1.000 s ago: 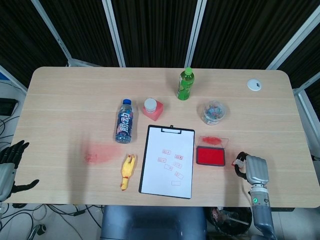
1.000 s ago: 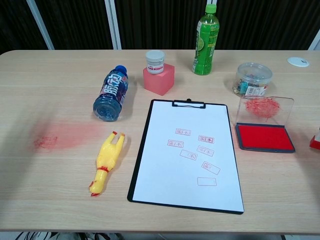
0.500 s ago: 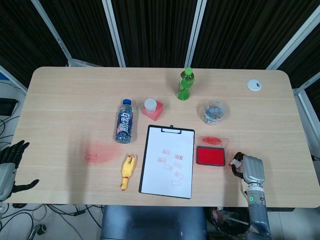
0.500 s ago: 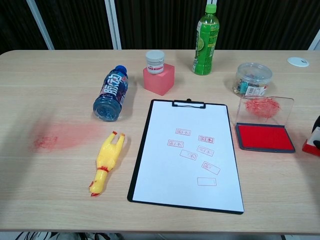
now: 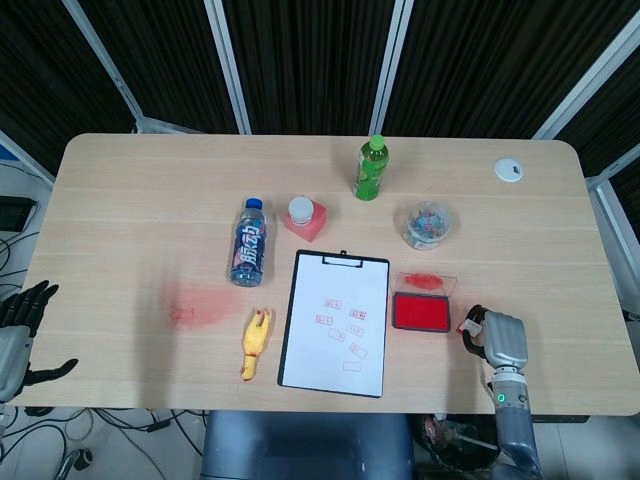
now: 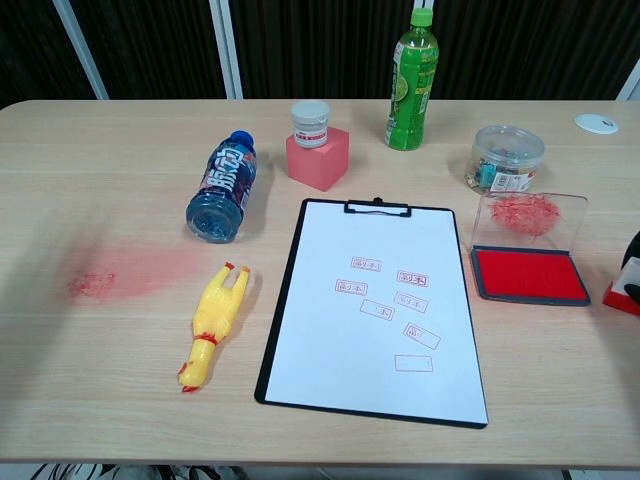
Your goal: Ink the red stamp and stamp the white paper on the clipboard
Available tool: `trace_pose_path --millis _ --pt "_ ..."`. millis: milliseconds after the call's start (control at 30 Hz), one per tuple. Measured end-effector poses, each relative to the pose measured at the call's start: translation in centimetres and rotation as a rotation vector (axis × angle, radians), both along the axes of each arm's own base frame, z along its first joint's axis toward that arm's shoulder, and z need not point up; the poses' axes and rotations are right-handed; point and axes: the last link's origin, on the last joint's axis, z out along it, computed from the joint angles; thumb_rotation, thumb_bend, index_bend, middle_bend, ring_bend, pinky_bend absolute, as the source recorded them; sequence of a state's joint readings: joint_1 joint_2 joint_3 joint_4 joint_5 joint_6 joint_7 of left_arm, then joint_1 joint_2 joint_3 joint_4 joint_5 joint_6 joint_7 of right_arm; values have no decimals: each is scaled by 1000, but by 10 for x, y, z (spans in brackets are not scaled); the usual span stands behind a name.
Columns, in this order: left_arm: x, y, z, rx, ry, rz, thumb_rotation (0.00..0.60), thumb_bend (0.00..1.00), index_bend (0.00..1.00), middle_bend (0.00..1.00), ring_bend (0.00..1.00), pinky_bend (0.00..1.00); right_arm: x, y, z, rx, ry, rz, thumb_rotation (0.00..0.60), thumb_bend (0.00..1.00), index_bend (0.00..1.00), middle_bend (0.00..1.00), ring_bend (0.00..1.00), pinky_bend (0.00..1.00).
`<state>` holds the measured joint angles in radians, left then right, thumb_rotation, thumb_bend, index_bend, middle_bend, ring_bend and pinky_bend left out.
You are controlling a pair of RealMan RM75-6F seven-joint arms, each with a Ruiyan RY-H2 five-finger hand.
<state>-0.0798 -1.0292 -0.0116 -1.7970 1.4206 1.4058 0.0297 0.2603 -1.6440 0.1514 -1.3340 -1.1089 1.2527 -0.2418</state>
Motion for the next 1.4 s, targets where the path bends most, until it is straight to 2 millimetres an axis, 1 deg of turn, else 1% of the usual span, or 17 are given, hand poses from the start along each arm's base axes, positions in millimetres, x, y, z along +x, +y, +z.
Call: trace_pose_path --millis 167,800,1400 --pt "0 0 0 0 1 -2 600 0 0 0 0 0 -1 1 0 5 5 -8 600 439 761 577 648 664" --pt "0 0 1 4 -5 -1 600 0 0 0 0 0 2 4 0 18 24 -11 600 437 639 500 577 664" --pt "0 0 1 5 -6 -1 600 0 0 0 0 0 3 4 2 37 38 -30 600 424 555 444 521 664"
